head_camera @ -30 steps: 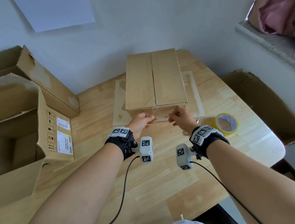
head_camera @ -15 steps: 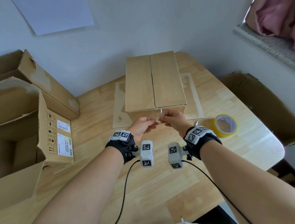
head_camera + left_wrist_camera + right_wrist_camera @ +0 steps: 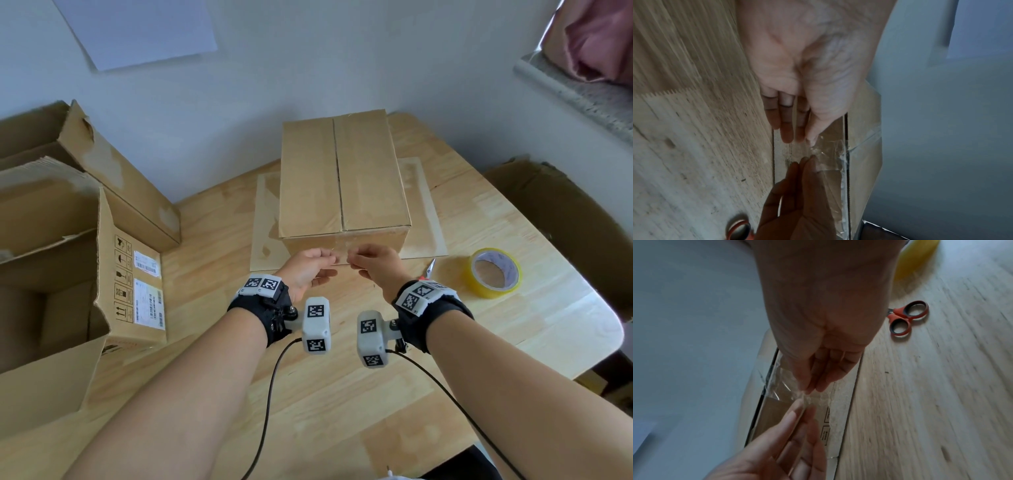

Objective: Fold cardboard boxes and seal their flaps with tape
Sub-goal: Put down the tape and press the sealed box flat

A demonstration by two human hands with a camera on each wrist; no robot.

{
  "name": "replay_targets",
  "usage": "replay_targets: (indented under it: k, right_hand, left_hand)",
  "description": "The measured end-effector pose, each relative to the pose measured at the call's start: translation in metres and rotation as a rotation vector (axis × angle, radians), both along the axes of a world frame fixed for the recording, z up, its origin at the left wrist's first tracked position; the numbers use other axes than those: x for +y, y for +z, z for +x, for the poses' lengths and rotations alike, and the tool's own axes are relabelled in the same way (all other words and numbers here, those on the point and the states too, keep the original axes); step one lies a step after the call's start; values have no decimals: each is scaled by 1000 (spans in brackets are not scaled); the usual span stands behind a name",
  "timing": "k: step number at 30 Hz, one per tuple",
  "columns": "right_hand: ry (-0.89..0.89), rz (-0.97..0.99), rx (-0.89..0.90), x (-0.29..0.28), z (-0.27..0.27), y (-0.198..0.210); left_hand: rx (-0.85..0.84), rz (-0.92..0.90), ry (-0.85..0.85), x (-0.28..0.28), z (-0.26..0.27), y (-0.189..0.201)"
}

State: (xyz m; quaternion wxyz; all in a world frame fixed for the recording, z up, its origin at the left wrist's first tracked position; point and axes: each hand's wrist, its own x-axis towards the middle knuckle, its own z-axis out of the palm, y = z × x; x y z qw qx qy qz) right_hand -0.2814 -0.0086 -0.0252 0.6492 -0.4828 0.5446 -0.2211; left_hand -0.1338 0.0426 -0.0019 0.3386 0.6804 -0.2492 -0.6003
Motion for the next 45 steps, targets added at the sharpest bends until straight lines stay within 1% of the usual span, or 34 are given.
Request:
replay_targets:
  k: [2,4,5,7,8,10,12,14,15,18,20,24,27,31,34,36,39,41,43,45]
  right_hand:
    - [-5,-42,30,1,3,-2]
    - [-11,-70,62,1,7,-2]
    - [-18,-84,81,0,9,-3]
    - [-37,-116,130,-2,12,-7]
    - [-42,-125,145,-2,13,-9]
    - [-55,-125,124,1,12,-11]
    - [-73,-110,71,6,12,-11]
    - [-86,-92,46,9,13,-11]
    - [-92,-82,41,8,13,-11]
    - [-91,-46,55,4,13,-14]
    - [-74,-53,69,1,10,-17]
    - [-58,-93,94,-2,11,-23]
    - [-101,-97,61,-2,15,-27]
    - [-173,-107,26,-1,21,-32]
    - [-213,-116,17,-1,24,-34]
    - [-240,-110,4,0,25,-36]
    - [-272,-76,-16,-3,23,-35]
    - [-234,-33,11,-6,20,-37]
    - [-217,46,58,-9,10,-38]
    - [-223,159,60,-13,-5,-39]
  left_hand:
    - [-23,-18,11,4,2,2]
    - [-108,-48,-22,7,7,7]
    - [-193,-64,-45,9,10,12]
    - [-427,-111,-102,10,21,21]
    - [-556,-151,-166,10,28,27]
    - [-767,-272,-352,8,36,41]
    - [-929,-435,-532,-1,38,52]
    - [-1035,-542,-685,-16,37,51]
    - [-1061,-547,-745,-25,36,47]
    - [-1131,-468,-929,-40,31,33]
    - [-1162,-442,-989,-41,29,29]
    - [-1167,-450,-981,-41,30,22]
    - [-1153,-461,-977,-44,30,19]
    - [-1127,-483,-924,-41,30,18]
    - [-1184,-479,-885,-41,26,13]
    - [-1247,-517,-856,-41,23,6]
    - [-1311,-564,-843,-43,19,-2]
    - [-1322,-566,-838,-45,19,-1]
    - [-1329,-575,-841,-45,18,0]
    - [-1331,-589,-839,-43,17,2]
